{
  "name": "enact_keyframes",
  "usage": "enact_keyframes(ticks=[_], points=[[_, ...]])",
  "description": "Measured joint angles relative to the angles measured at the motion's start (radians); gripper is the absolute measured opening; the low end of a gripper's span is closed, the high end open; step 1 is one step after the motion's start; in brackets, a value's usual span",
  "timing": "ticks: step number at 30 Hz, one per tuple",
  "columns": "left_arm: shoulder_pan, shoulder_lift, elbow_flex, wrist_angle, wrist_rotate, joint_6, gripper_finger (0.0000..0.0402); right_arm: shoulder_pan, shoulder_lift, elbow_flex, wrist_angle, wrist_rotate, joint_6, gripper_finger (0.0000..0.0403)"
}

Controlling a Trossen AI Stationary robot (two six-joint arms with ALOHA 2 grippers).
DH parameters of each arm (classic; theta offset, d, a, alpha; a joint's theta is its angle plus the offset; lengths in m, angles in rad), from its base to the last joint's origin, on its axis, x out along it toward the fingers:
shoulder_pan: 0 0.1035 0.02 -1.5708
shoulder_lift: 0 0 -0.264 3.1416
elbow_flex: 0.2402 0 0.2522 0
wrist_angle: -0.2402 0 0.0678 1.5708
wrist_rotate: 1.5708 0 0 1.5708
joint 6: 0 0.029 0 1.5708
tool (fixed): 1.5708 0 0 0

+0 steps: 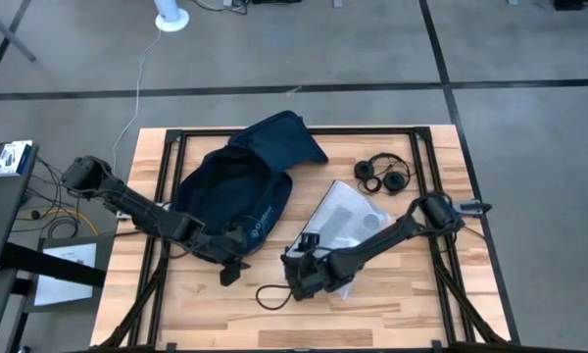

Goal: Unpack backpack
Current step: Open the white zip bag

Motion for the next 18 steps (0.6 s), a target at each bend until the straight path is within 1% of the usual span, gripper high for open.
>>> enact_keyframes(ticks=[5, 9, 12, 13, 15, 18], points=[[-0.029, 0.0, 0.0, -0.002, 0.0, -0.007, 0.0207, -0.007, 0.037, 0.011, 0.001, 0.051, 0.001, 0.0254], [-0.047, 0.0, 0.0, 0.005, 0.0, -0.01, 0.0207, -0.023, 0.065, 0.01, -0.012, 0.059, 0.001, 0.0254], [-0.065, 0.0, 0.0, 0.003, -0.002, -0.013, 0.0207, -0.03, 0.07, 0.01, -0.007, 0.061, 0.031, 0.0234], [-0.07, 0.0, 0.0, 0.003, -0.003, -0.013, 0.0207, -0.031, 0.07, 0.01, -0.007, 0.061, 0.05, 0.0218], [-0.081, 0.0, 0.0, 0.003, -0.008, -0.013, 0.0207, -0.035, 0.07, 0.01, -0.008, 0.061, 0.083, 0.0172], [-0.088, 0.0, 0.0, 0.004, -0.027, -0.013, 0.0207, -0.035, 0.069, 0.01, -0.01, 0.051, 0.108, 0.0071]])
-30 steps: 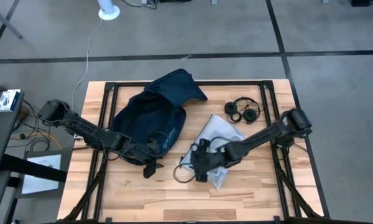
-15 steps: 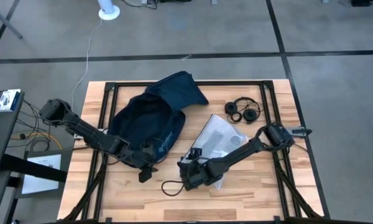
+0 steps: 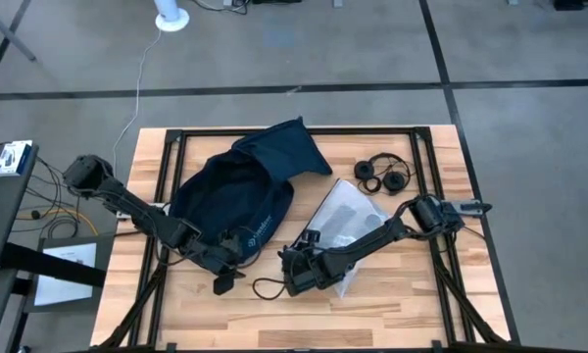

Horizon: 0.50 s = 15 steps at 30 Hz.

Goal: Unpack backpack
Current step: Open the white zip bag

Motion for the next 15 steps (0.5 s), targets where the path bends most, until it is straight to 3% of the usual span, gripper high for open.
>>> enact_keyframes(ticks=[1, 3, 9, 15], points=[[-0.001, 0.0, 0.0, -0.001, -0.005, 0.0, 0.0207, 0.0, -0.001, 0.0, 0.0, -0.01, 0.003, 0.0038], [-0.001, 0.0, 0.0, -0.001, -0.012, 0.0, 0.0207, 0.001, -0.015, 0.0, -0.005, -0.04, 0.007, 0.0014], [-0.001, 0.0, 0.0, 0.001, -0.06, 0.0, 0.0207, 0.017, -0.152, 0.0, -0.128, -0.095, 0.103, 0.0001], [-0.001, 0.0, 0.0, 0.002, -0.136, 0.007, 0.0207, 0.037, -0.385, 0.0, -0.22, -0.168, 0.174, 0.0]])
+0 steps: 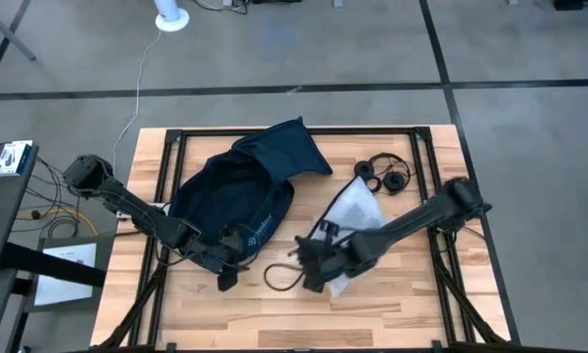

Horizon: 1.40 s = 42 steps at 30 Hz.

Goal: Unpack backpack
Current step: Open the white zip bag

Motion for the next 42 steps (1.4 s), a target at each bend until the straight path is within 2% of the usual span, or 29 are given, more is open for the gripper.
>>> enact_keyframes(ticks=[6, 11, 15, 19, 22, 29, 32, 39, 42], points=[[0.0, 0.0, 0.0, 0.001, -0.051, 0.049, 0.0207, 0.039, -0.214, 0.001, 0.034, -0.002, -0.025, 0.0], [0.0, 0.0, 0.0, -0.001, -0.062, 0.062, 0.0207, 0.04, -0.299, 0.001, 0.124, -0.021, -0.09, 0.0], [0.0, 0.0, 0.0, -0.001, -0.064, 0.057, 0.0207, 0.032, -0.311, 0.001, 0.202, -0.135, -0.186, 0.0], [0.0, 0.0, 0.0, -0.001, -0.103, 0.038, 0.0207, 0.066, -0.311, -0.009, 0.209, -0.235, -0.325, 0.0], [0.0, 0.0, 0.0, -0.001, -0.114, 0.033, 0.0208, 0.098, -0.312, -0.052, 0.21, -0.251, -0.374, 0.0], [0.0, 0.0, 0.0, 0.011, -0.127, 0.038, 0.0207, 0.118, -0.311, -0.245, 0.216, -0.258, -0.202, 0.0], [0.0, 0.0, 0.0, 0.064, -0.138, 0.046, 0.0207, 0.129, -0.308, -0.333, 0.273, -0.289, -0.147, 0.0], [0.0, -0.051, 0.027, 0.343, -0.119, 0.267, 0.0207, 0.116, -0.308, -0.414, 0.42, -0.289, -0.17, 0.0], [0.0, -0.09, 0.046, 0.372, -0.117, 0.375, 0.0207, 0.112, -0.309, -0.414, 0.442, -0.289, -0.227, 0.0]])
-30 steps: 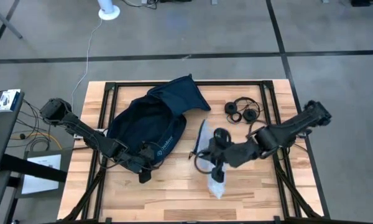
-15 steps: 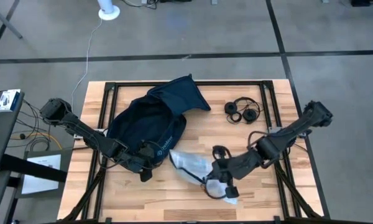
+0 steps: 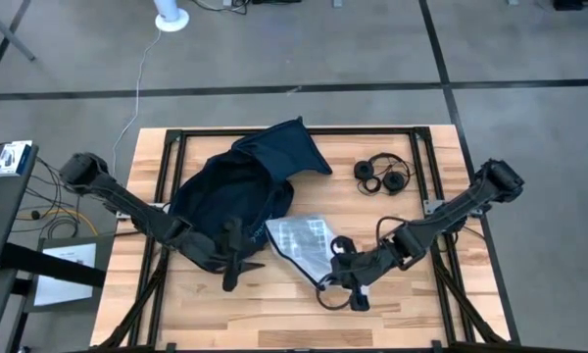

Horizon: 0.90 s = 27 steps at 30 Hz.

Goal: Unpack backpack
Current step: Open the white zip bag

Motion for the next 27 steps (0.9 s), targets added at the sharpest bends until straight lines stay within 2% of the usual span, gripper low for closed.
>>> enact_keyframes(ticks=[4, 8, 13, 17, 21, 23, 27], points=[[0.004, -0.046, 0.024, 0.022, 0.002, 0.019, 0.0207, -0.003, -0.002, 0.0, 0.023, 0.0, -0.073, 0.0], [0.005, -0.045, 0.035, 0.154, 0.005, 0.04, 0.0207, -0.013, -0.003, 0.0, 0.039, 0.0, -0.109, 0.0], [0.011, 0.042, 0.036, 0.264, 0.006, 0.123, 0.0207, -0.032, -0.018, 0.0, 0.087, 0.0, -0.165, 0.0], [0.012, 0.143, 0.052, 0.329, 0.026, 0.288, 0.0207, -0.042, -0.044, 0.001, 0.086, -0.008, -0.17, 0.0], [0.041, 0.223, 0.133, 0.29, 0.026, 0.409, 0.0208, -0.053, -0.06, 0.001, 0.085, -0.1, -0.17, 0.0], [0.071, 0.253, 0.193, 0.222, 0.047, 0.38, 0.0212, -0.06, -0.061, 0.001, 0.086, -0.133, -0.17, 0.0], [0.135, 0.321, 0.302, 0.023, 0.158, 0.324, 0.023, -0.07, -0.061, 0.001, 0.074, -0.145, -0.17, 0.0]])
